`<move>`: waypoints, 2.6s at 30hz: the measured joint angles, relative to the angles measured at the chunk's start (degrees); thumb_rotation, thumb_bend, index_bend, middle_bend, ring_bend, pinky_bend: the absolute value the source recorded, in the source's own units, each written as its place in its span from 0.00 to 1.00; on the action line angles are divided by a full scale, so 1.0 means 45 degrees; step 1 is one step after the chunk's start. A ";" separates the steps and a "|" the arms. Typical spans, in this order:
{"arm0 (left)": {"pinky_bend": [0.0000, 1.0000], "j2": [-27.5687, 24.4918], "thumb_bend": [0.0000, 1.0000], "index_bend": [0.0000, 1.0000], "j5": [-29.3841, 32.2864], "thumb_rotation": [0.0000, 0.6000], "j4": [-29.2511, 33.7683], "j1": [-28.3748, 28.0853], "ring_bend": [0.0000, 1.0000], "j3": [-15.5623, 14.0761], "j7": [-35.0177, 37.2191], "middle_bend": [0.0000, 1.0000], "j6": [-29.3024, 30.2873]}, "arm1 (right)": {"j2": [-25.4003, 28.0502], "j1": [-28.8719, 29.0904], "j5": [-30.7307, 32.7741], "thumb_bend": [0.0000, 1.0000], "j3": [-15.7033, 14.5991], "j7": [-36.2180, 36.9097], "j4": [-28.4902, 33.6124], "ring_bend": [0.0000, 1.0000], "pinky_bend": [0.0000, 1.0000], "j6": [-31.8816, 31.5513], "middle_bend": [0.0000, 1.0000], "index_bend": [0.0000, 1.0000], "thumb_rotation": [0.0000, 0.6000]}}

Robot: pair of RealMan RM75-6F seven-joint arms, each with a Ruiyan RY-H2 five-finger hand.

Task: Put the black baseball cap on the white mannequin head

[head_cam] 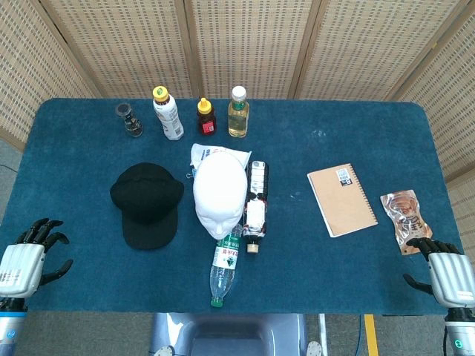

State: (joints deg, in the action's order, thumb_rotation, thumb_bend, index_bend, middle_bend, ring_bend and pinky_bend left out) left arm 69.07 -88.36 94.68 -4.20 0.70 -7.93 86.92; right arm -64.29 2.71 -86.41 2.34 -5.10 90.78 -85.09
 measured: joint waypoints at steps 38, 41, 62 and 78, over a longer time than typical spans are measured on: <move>0.62 0.1283 0.22 0.72 -0.0926 1.00 -0.0601 -0.1476 0.54 0.0863 -0.1748 0.69 -0.0523 | 0.0073 -0.0197 -0.0277 0.09 -0.0053 0.0325 -0.0105 0.39 0.36 -0.0374 0.38 0.34 1.00; 0.67 0.1789 0.22 0.75 -0.1000 1.00 -0.0800 -0.1831 0.58 0.0947 -0.1929 0.74 -0.0830 | 0.0066 -0.0195 -0.0283 0.09 -0.0047 0.0342 -0.0125 0.39 0.36 -0.0373 0.38 0.34 1.00; 0.68 0.4724 0.21 0.75 0.0081 1.00 -0.2981 -0.2836 0.58 0.0590 -0.2749 0.74 -0.2744 | 0.0028 -0.0283 -0.0122 0.09 -0.0080 0.0526 -0.0358 0.39 0.36 -0.0283 0.38 0.34 1.00; 0.69 0.6444 0.21 0.75 0.0660 1.00 -0.4590 -0.2809 0.58 0.0454 -0.2743 0.74 -0.2726 | -0.0005 -0.0290 -0.0046 0.09 -0.0068 0.0621 -0.0451 0.39 0.36 -0.0206 0.38 0.34 1.00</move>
State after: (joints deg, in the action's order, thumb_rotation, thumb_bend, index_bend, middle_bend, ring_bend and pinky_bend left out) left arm 98.07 -85.39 74.03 -16.84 2.74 -20.27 74.65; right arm -64.31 1.41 -86.61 2.03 -2.30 88.75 -86.02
